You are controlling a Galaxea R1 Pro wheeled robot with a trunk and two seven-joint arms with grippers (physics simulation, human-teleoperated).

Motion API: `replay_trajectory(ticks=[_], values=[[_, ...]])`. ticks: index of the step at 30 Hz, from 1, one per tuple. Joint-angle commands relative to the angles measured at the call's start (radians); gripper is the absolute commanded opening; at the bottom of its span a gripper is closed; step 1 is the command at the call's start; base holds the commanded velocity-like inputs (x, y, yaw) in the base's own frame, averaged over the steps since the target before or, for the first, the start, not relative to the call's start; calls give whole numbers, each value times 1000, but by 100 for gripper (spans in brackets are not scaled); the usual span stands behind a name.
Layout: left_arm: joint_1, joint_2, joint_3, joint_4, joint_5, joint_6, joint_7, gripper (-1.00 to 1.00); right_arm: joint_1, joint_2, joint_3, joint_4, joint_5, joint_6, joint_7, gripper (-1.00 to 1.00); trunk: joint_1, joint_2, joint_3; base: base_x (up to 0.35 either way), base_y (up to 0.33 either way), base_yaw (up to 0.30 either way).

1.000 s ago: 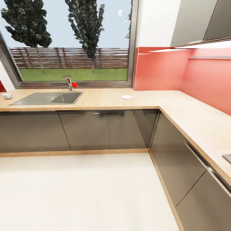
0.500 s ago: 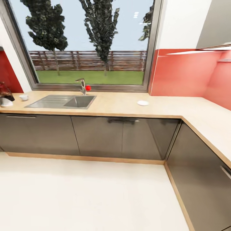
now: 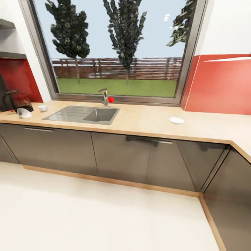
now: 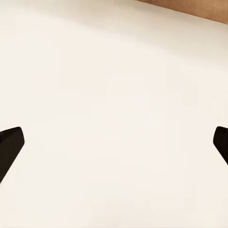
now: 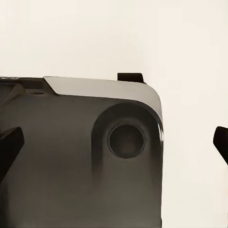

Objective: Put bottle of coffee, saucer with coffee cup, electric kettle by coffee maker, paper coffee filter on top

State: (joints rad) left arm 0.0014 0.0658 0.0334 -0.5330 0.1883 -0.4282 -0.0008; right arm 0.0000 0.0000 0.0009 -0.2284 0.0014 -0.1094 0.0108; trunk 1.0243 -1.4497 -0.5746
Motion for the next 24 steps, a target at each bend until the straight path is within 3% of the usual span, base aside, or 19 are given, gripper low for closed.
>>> replay_trajectory(ticks=[1, 24], values=[[0, 0, -1, -1, 5, -1, 0, 100, 0, 0, 0, 0, 0, -3, 1, 100, 1, 0, 1, 343, 99, 222], [0, 0, -1, -1, 5, -1, 0, 100, 0, 0, 0, 0, 0, -3, 1, 100, 1, 0, 25, 331, 125, 242]])
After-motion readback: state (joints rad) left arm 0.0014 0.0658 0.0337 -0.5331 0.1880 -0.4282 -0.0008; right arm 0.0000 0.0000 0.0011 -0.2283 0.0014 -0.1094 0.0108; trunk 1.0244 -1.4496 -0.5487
